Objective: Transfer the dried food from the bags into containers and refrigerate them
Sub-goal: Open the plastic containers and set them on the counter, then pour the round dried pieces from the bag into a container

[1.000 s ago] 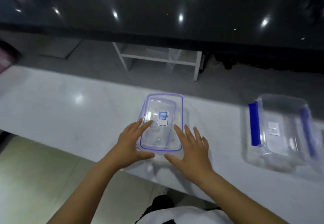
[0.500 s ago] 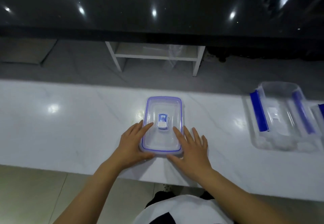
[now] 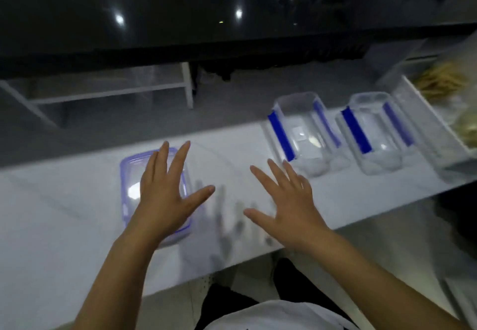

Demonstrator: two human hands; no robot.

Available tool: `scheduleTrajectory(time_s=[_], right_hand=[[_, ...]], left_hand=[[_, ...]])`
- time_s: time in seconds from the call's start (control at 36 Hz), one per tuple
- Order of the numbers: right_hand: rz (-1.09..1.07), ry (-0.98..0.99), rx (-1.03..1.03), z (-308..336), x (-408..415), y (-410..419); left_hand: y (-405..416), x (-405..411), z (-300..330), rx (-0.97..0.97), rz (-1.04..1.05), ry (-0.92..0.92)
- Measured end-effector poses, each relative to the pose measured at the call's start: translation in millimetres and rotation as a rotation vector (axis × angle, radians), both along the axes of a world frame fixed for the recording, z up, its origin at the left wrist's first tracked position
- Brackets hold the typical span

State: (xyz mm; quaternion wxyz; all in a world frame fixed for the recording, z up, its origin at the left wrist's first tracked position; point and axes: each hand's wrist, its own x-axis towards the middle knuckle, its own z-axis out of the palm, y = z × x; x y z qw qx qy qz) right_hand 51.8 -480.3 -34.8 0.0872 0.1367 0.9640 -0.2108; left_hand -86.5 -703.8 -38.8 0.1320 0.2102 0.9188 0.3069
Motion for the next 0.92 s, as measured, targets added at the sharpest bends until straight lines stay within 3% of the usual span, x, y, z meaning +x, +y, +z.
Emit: scheduleTrajectory(time_s=[0.25, 0.5, 0.69, 0.92], right_hand=[[-0.533, 0.15, 0.038, 49.2, 141.0, 153.3], [-0.728, 0.182, -0.013, 35.8, 292.9, 286.4], [-0.801, 0.205, -0.023, 36.9, 367.3, 385.0], [-0.795, 0.415, -0.263, 57.5, 367.0, 466.7]], left_hand=[[199.4, 85.6, 15.8, -0.007, -0.44, 0.104], [359.7, 203.3, 22.5, -0.079, -0.711, 0.072], [452.9, 260.4, 27.5, -0.013, -0.741, 0.053], [531.8, 251.6, 67.7, 0.232, -0.667, 0.142]])
